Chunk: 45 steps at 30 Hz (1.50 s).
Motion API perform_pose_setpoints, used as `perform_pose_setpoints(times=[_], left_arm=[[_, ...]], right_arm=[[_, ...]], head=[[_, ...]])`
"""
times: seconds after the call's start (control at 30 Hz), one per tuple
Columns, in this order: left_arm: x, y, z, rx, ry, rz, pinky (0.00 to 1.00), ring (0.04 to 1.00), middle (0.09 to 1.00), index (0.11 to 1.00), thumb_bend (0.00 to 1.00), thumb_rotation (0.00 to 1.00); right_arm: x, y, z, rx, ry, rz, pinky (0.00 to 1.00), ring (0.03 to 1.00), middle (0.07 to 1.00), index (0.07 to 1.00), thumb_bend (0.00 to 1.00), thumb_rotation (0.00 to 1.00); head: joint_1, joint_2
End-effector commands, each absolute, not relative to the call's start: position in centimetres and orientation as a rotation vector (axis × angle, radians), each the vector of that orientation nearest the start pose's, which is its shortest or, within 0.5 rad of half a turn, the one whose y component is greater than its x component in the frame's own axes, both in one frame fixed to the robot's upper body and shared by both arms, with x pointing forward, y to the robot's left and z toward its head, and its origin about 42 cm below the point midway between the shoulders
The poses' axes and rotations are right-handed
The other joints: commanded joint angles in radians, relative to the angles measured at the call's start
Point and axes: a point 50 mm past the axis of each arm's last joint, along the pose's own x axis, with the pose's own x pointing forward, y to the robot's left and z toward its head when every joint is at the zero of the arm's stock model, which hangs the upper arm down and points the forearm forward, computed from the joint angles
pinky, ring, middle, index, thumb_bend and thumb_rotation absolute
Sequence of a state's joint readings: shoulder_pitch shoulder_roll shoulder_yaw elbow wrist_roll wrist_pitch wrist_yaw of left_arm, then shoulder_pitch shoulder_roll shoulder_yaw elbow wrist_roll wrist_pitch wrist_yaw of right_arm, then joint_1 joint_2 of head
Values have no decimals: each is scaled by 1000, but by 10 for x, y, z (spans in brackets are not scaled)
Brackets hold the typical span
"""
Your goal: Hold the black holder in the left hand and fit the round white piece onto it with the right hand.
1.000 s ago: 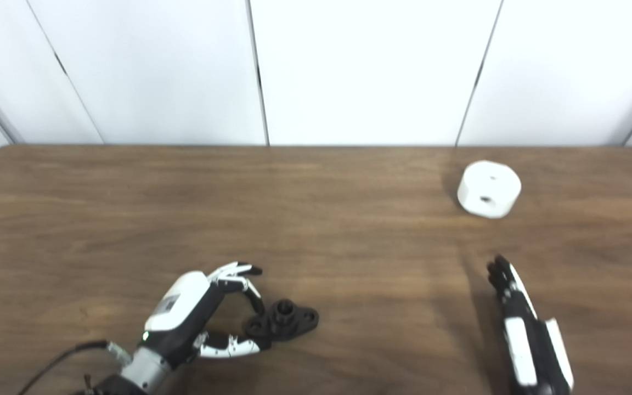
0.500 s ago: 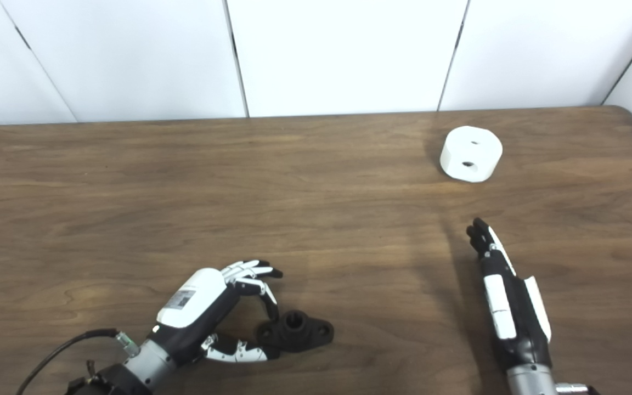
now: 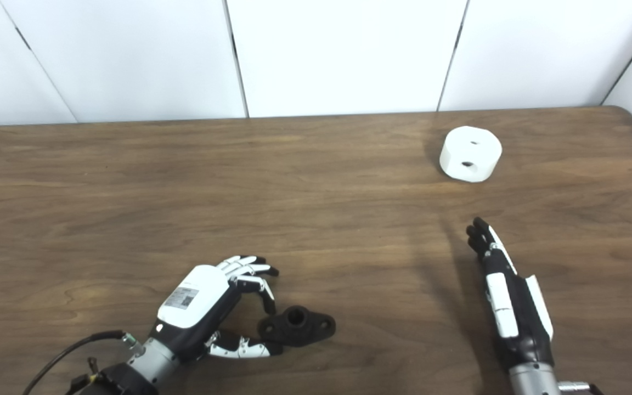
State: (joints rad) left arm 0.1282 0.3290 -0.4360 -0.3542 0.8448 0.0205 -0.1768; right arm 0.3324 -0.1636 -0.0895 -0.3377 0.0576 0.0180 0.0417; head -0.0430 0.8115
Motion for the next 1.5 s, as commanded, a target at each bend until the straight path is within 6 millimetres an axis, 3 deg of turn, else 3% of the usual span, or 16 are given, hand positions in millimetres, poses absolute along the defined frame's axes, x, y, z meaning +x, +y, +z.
perform_pose_setpoints(times=[0.0, 0.3, 0.4, 0.5, 0.67, 0.8, 0.93, 1.07, 1.47], left_arm=[[203, 200, 105, 1155, -68, -555, 887, 891, 816, 490, 518, 48], [202, 202, 104, 1139, -54, -552, 890, 896, 825, 490, 517, 49], [202, 203, 103, 1143, -51, -554, 888, 894, 826, 490, 517, 49], [200, 203, 100, 1136, -56, -549, 877, 885, 819, 490, 518, 49], [198, 203, 99, 1132, -57, -552, 872, 883, 817, 489, 517, 48], [196, 203, 98, 1127, -69, -551, 851, 865, 802, 489, 518, 49], [196, 204, 98, 1132, -51, -564, 863, 874, 811, 489, 517, 49], [195, 206, 99, 1132, -48, -568, 862, 874, 810, 489, 517, 49], [194, 217, 91, 1126, -46, -577, 867, 873, 812, 489, 517, 49]], right_arm=[[171, -293, 124, -149, 1, -55, 1000, 950, 928, 937, 554, 1000], [177, -296, 141, -216, -48, -66, 1000, 951, 922, 932, 545, 979], [188, -301, 156, -279, -77, -92, 1000, 953, 919, 918, 561, 823], [202, -310, 172, -399, -117, -119, 894, 915, 908, 913, 598, 713], [225, -327, 202, -560, -158, -156, 928, 943, 921, 924, 689, 612], [247, -339, 223, -643, -170, -179, 893, 921, 923, 887, 696, 432], [267, -349, 243, -785, -153, -208, 882, 920, 927, 854, 787, 429], [288, -352, 261, -887, -150, -235, 923, 969, 950, 849, 811, 423], [372, -358, 287, -1027, -81, -245, 918, 1000, 995, 843, 875, 336]], head=[[-1, -3], [-34, -45], [-50, -62], [-63, -77], [-77, -90], [-85, -98], [-104, -103], [-144, -111], [-222, -134]])
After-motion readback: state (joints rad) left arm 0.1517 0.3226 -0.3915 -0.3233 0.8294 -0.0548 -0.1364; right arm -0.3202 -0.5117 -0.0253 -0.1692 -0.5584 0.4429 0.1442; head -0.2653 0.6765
